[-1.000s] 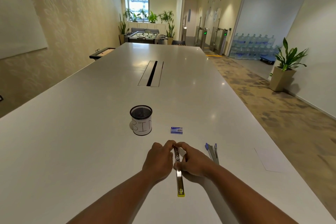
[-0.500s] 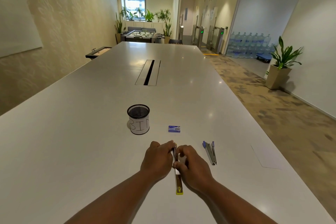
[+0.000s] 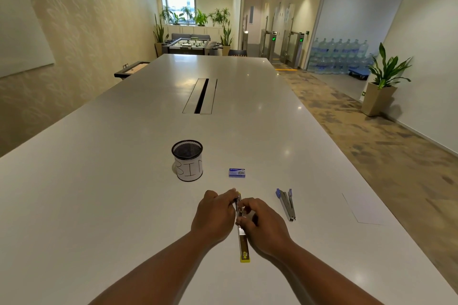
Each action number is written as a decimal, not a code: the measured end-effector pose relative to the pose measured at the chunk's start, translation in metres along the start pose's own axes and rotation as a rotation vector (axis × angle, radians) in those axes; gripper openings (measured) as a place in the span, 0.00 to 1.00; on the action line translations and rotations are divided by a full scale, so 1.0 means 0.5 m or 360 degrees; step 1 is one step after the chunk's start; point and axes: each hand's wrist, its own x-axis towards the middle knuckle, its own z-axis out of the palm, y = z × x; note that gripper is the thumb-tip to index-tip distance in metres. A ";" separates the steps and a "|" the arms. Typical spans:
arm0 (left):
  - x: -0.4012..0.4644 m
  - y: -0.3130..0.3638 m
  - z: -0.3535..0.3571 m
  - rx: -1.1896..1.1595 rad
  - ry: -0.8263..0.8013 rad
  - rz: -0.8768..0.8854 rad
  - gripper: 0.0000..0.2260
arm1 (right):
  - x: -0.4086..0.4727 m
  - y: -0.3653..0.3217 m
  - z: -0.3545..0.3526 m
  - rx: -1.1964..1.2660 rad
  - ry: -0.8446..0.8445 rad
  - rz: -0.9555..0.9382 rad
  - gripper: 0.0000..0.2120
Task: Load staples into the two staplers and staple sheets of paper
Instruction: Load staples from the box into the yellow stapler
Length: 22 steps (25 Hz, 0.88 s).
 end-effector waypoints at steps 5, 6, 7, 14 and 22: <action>0.012 -0.013 0.009 -0.0138 0.0045 0.0004 0.22 | -0.002 -0.005 -0.009 0.0395 0.0163 0.0213 0.15; 0.018 -0.019 0.011 -0.0233 0.0071 -0.0006 0.22 | 0.004 -0.005 -0.008 0.0460 0.0230 0.0258 0.14; 0.025 -0.024 0.012 -0.0345 0.0093 -0.0014 0.21 | 0.012 -0.006 -0.008 0.0472 0.0297 0.0295 0.14; 0.113 -0.051 0.026 -0.0579 0.0125 -0.0086 0.16 | 0.105 0.000 0.019 0.0122 0.0364 0.0390 0.13; 0.220 -0.069 0.040 -0.0450 0.0005 -0.0049 0.28 | 0.199 0.037 0.012 0.0036 0.0335 0.0370 0.18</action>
